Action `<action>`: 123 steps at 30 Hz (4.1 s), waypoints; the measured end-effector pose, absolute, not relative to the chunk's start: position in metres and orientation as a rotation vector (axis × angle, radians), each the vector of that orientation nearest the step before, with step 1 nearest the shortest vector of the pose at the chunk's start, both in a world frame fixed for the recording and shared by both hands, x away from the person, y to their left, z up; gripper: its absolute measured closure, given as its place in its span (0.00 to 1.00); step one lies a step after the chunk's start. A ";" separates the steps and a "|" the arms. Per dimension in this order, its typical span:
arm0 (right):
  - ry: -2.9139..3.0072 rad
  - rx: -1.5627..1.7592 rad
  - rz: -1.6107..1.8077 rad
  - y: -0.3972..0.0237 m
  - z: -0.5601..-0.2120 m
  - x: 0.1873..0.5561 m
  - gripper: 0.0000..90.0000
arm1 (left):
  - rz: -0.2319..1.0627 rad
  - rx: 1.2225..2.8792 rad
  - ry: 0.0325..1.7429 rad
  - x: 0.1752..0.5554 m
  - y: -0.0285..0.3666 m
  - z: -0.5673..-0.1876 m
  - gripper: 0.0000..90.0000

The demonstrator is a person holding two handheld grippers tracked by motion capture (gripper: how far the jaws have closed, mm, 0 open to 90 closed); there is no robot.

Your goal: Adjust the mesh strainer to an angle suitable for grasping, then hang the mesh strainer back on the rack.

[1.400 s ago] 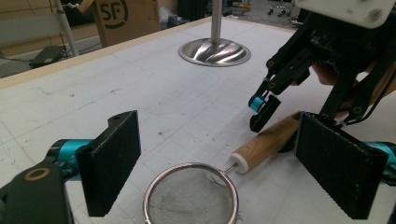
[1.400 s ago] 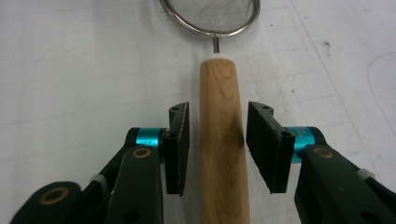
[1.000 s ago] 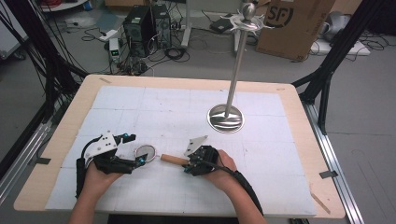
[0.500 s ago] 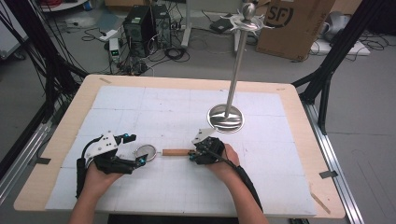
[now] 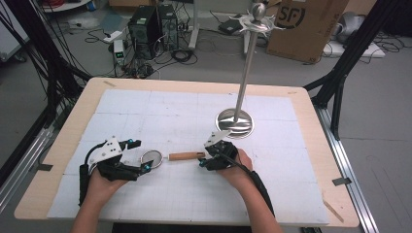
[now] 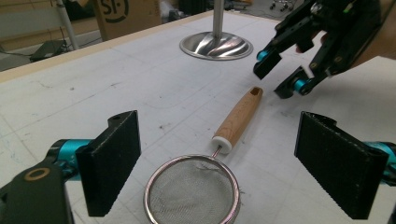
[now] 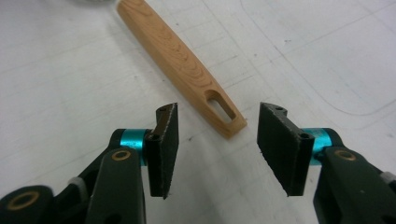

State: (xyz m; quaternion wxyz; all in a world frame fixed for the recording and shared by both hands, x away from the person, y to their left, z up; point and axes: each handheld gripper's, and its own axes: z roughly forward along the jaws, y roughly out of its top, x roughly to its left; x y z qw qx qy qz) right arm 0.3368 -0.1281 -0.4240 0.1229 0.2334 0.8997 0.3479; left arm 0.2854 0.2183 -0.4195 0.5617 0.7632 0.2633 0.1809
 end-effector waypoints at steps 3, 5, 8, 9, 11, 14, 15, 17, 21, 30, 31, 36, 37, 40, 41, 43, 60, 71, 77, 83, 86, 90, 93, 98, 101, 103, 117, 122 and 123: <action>2.600 0.680 1.053 -0.140 -0.417 0.330 0.51 | 0.428 1.800 0.623 0.286 0.218 -0.420 0.17; 2.589 0.697 1.069 -0.149 -0.413 0.324 0.50 | 0.426 1.797 0.626 0.286 0.218 -0.420 0.17; 2.569 0.713 1.082 -0.162 -0.408 0.316 0.49 | 0.430 1.800 0.629 0.286 0.218 -0.420 0.17; 2.559 0.712 1.092 -0.167 -0.407 0.313 0.49 | 0.428 1.801 0.629 0.286 0.217 -0.420 0.17; 2.542 0.713 1.112 -0.176 -0.405 0.308 0.48 | 0.428 1.805 0.630 0.286 0.217 -0.421 0.17; 2.509 0.716 1.147 -0.188 -0.402 0.299 0.47 | 0.426 1.809 0.629 0.286 0.217 -0.422 0.17; 2.494 0.718 1.157 -0.191 -0.400 0.296 0.46 | 0.428 1.809 0.629 0.286 0.216 -0.422 0.17; 2.470 0.716 1.193 -0.198 -0.399 0.291 0.45 | 0.426 1.807 0.625 0.286 0.216 -0.422 0.17; 2.438 0.728 1.247 -0.211 -0.397 0.282 0.44 | 0.425 1.807 0.626 0.286 0.217 -0.422 0.17; 2.318 0.788 1.335 -0.237 -0.398 0.280 0.39 | 0.419 1.810 0.622 0.287 0.215 -0.422 0.17; 2.303 0.797 1.346 -0.240 -0.399 0.281 0.39 | 0.418 1.808 0.626 0.287 0.215 -0.423 0.17; 2.272 0.845 1.377 -0.249 -0.402 0.282 0.36 | 0.410 1.799 0.624 0.287 0.216 -0.422 0.17; 2.261 0.844 1.378 -0.250 -0.402 0.283 0.35 | 0.409 1.800 0.624 0.287 0.216 -0.422 0.17; 2.258 0.846 1.383 -0.252 -0.403 0.284 0.33 | 0.407 1.802 0.625 0.287 0.216 -0.423 0.17; 2.256 0.844 1.386 -0.252 -0.403 0.284 0.33 | 0.407 1.803 0.622 0.288 0.216 -0.423 0.17; 2.255 0.844 1.398 -0.252 -0.402 0.283 0.33 | 0.408 1.801 0.625 0.288 0.216 -0.423 0.17; 2.197 0.854 1.462 -0.257 -0.398 0.283 0.29 | 0.417 1.792 0.630 0.288 0.219 -0.422 0.17; 2.216 0.851 1.449 -0.255 -0.399 0.283 0.29 | 0.420 1.794 0.634 0.290 0.219 -0.423 0.17; 2.210 0.858 1.454 -0.256 -0.399 0.281 0.29 | 0.402 1.803 0.654 0.289 0.218 -0.422 0.17; 2.211 0.849 1.447 -0.255 -0.398 0.280 0.29 | 0.415 1.811 0.656 0.290 0.214 -0.418 0.17; 2.217 0.849 1.447 -0.255 -0.399 0.280 0.29 | 0.414 1.830 0.644 0.291 0.210 -0.418 0.17; 2.228 0.850 1.446 -0.254 -0.400 0.280 0.29 | 0.399 1.867 0.644 0.295 0.204 -0.419 0.17; 2.218 0.853 1.456 -0.256 -0.398 0.280 0.29 | 0.386 1.896 0.642 0.298 0.200 -0.418 0.18; 2.213 0.852 1.458 -0.258 -0.398 0.280 0.29 | 0.378 1.944 0.626 0.305 0.190 -0.412 0.18; 2.219 0.863 1.450 -0.258 -0.399 0.280 0.29 | 0.371 2.003 0.612 0.308 0.183 -0.410 0.18; 2.219 0.863 1.451 -0.258 -0.400 0.281 0.29 | 0.371 2.026 0.603 0.311 0.178 -0.408 0.18; 2.227 0.864 1.451 -0.259 -0.401 0.282 0.29 | 0.322 2.228 0.545 0.331 0.144 -0.405 0.18; 2.233 0.868 1.446 -0.258 -0.402 0.282 0.29 | 0.311 2.318 0.522 0.338 0.132 -0.407 0.18; 2.234 0.868 1.447 -0.258 -0.402 0.282 0.29 | 0.306 2.334 0.514 0.340 0.130 -0.408 0.18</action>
